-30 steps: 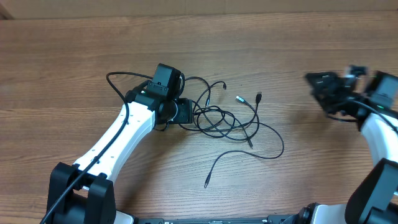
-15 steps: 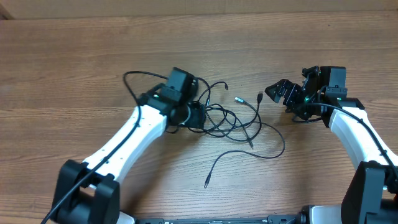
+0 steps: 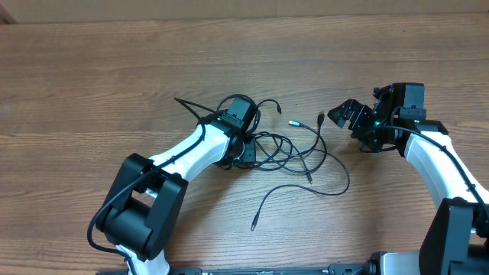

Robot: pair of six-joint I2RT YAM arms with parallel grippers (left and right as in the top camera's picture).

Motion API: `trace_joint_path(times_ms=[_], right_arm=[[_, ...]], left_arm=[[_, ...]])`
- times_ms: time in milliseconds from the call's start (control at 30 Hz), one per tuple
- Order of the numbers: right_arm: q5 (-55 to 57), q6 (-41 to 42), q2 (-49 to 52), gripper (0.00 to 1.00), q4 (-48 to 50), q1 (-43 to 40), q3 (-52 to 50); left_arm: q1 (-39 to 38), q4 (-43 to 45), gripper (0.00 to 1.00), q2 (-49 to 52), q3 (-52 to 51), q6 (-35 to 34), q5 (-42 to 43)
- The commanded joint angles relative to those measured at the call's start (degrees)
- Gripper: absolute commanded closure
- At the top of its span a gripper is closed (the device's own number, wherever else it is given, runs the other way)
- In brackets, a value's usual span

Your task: Untangle cables

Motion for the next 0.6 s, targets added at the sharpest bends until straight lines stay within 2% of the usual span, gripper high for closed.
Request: trace_joint_path(times_ms=[0, 133, 200, 367, 467, 567], right_arm=[[0.2, 0.2, -0.9, 0.0, -0.9, 0.0, 0.3], [-3.7, -0.4, -0.9, 0.02, -4.7, 0.0, 0.3], [-7.9, -4.1, -0.9, 0.02, -6.6, 0.0, 0.4], [-25.6, -14.1, -2.1, 0.01, -9.2, 0.0, 0.4], [-34.1, -14.3, -3.7, 0.01, -7.8, 0.1, 0.4], [-42.9, -14.3, -5.9, 0.01, -5.4, 0.3, 0.4]], left_arm=[[-0.1, 0.1, 0.96, 1.9, -0.5, -1.7, -0.7], [0.6, -1.7, 0.96, 0.6, 0.3, 1.9, -0.7], [1.3, -4.2, 0.96, -1.0, 0.9, 2.3, -0.8], [3.3, -7.5, 0.96, -8.0, 1.4, 3.4, -0.8], [3.6, -6.6, 0.96, -12.3, 1.4, 3.7, -0.8], [3.6, -4.2, 0.96, -15.7, 1.4, 7.5, 1.1]])
